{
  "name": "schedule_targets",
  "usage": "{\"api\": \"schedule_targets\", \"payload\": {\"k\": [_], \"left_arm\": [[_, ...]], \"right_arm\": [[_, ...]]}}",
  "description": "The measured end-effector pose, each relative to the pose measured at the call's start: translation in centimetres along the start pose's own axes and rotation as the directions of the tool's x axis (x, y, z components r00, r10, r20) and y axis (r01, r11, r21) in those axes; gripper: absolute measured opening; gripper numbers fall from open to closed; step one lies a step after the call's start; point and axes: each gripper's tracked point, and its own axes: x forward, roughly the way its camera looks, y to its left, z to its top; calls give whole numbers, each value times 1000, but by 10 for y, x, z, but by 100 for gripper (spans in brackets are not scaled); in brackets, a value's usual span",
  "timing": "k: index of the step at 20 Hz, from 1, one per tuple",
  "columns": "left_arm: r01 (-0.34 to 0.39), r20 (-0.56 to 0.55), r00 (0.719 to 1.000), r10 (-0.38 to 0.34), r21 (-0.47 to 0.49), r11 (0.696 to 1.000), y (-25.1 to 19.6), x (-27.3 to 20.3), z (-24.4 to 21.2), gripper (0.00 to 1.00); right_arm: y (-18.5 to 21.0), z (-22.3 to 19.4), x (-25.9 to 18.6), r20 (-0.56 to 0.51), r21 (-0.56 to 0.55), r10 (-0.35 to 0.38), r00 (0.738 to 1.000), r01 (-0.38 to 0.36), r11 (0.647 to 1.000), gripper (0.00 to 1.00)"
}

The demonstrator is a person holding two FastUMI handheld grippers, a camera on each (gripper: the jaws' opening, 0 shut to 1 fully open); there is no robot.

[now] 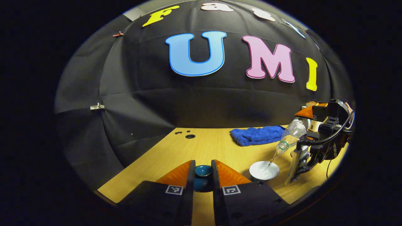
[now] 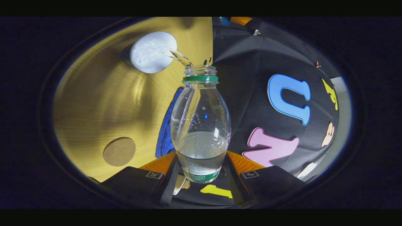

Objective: Open the teacup lid with one hand, grasp the water bottle and pour water into the teacup with the other hand; after pouring, place the water bottle on the coaster and then close the teacup lid.

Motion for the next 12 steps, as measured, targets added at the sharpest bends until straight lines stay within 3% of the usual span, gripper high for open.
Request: {"api": "schedule_targets", "payload": {"k": [5, 6, 8, 9, 10, 12], "left_arm": [[-1, -4, 1000, 1, -11, 1000, -1, -1, -1, 27], [-2, -6, 1000, 2, -13, 1000, -1, -2, -2, 31], [-3, -6, 1000, 2, -15, 1000, 0, -3, -2, 27], [-4, -5, 1000, 4, -14, 1000, 1, -3, -2, 30], [-5, -5, 1000, 5, -14, 1000, 1, -3, -3, 27], [-8, -4, 1000, 8, -14, 1000, 2, -3, -2, 30]], "right_arm": [[-5, 1, 2, 9, -29, -29, 1000, 30, 999, 75], [-7, 1, 2, 13, -41, -39, 999, 39, 998, 75], [-11, 2, 2, 22, -63, -60, 998, 62, 996, 74], [-14, 3, 3, 27, -75, -73, 997, 75, 994, 75], [-14, 5, 2, 33, -87, -83, 996, 86, 992, 75], [-15, 6, 1, 39, -104, -94, 995, 98, 990, 75]]}}
